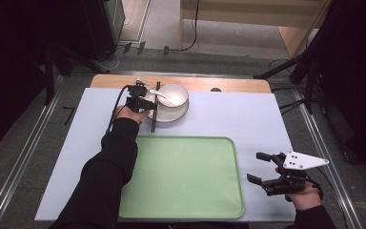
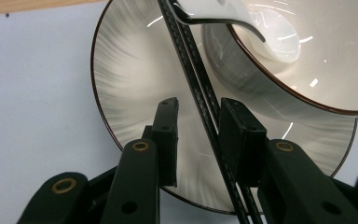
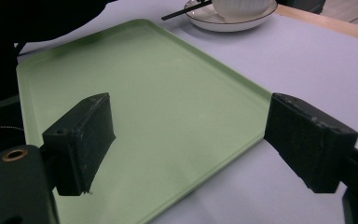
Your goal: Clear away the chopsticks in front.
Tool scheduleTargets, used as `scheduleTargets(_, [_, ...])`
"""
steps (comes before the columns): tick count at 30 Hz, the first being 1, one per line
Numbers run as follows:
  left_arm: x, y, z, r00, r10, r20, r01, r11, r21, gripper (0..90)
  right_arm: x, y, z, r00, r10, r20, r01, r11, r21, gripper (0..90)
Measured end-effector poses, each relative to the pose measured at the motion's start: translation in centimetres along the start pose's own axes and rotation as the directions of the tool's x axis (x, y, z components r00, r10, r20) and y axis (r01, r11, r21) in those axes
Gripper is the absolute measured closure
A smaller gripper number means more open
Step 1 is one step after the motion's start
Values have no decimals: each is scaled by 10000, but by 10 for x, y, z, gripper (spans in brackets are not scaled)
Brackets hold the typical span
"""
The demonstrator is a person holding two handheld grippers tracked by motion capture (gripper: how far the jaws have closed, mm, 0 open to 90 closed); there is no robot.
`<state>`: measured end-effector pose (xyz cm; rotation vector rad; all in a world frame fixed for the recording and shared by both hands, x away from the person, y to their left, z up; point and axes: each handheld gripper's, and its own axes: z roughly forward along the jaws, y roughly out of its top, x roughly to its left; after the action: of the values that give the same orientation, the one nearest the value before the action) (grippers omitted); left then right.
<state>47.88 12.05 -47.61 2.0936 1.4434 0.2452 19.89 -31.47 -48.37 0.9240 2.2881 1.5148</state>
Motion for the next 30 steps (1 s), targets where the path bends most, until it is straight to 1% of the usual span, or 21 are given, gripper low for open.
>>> scheduleTargets(1, [0,0,0,10000,-58,16,58,10000,-17,685,0,0,0,10000,0,0,0,10000,0,164])
scheduleTargets(3, [0,0,2,10000,-10,-28,10,10000,49,692,0,0,0,10000,11,7,-11,10000,4,164])
scheduleTargets(4, [0,-1,3,9998,33,-181,-31,9999,149,700,0,0,0,10000,8,0,-8,10000,2,164])
scheduleTargets(5, [0,-1,3,9998,33,-181,-31,9999,149,712,0,0,0,10000,8,0,-8,10000,2,164])
scheduleTargets(6, [0,-1,3,9998,-9,-198,12,9999,161,720,0,0,0,10000,3,-3,-3,10000,-9,164])
scheduleTargets(8, [1,-1,6,9994,-253,-234,257,9995,176,747,0,0,0,10000,-2,-10,2,10000,-1,164])
scheduleTargets(9, [1,-1,6,9994,-253,-234,257,9995,176,762,0,0,0,10000,-8,-14,8,10000,9,164])
scheduleTargets(10, [3,-1,9,9963,-831,-208,839,9955,443,794,0,0,1,10000,-17,-12,17,10000,3,164])
scheduleTargets(12, [3,-2,12,9920,-1237,-234,1248,9907,538,831,0,0,1,10000,-39,7,39,10000,30,164])
scheduleTargets(13, [3,-2,12,9920,-1237,-234,1248,9907,538,838,0,0,1,10000,-39,7,39,10000,30,164])
scheduleTargets(15, [3,-3,14,9871,-1581,-244,1590,9865,381,849,0,0,0,10000,-30,18,30,10000,46,164])
scheduleTargets(18, [3,-3,14,9834,-1801,-238,1808,9829,351,861,-1,0,0,10000,-20,18,20,10000,39,164])
scheduleTargets(21, [3,-3,13,9840,-1769,-215,1776,9834,384,864,-1,0,0,10000,-43,14,42,10000,28,164])
scheduleTargets(24, [6,0,4,9829,-1838,-60,1839,9827,238,865,0,0,0,10000,-48,15,48,10000,27,164])
scheduleTargets(26, [10,1,-3,9816,-1909,-55,1909,9815,152,865,0,0,0,10000,-45,18,45,10000,30,164])
scheduleTargets(28, [16,2,-11,9788,-2048,25,2048,9788,31,865,0,0,0,10000,-44,23,44,10000,27,164])
scheduleTargets(29, [16,2,-11,9788,-2048,25,2048,9788,31,866,0,0,0,10000,-46,26,46,10000,29,164])
scheduleTargets(30, [22,3,-19,9772,-2119,111,2118,9773,17,866,0,0,0,10000,-56,33,56,10000,36,164])
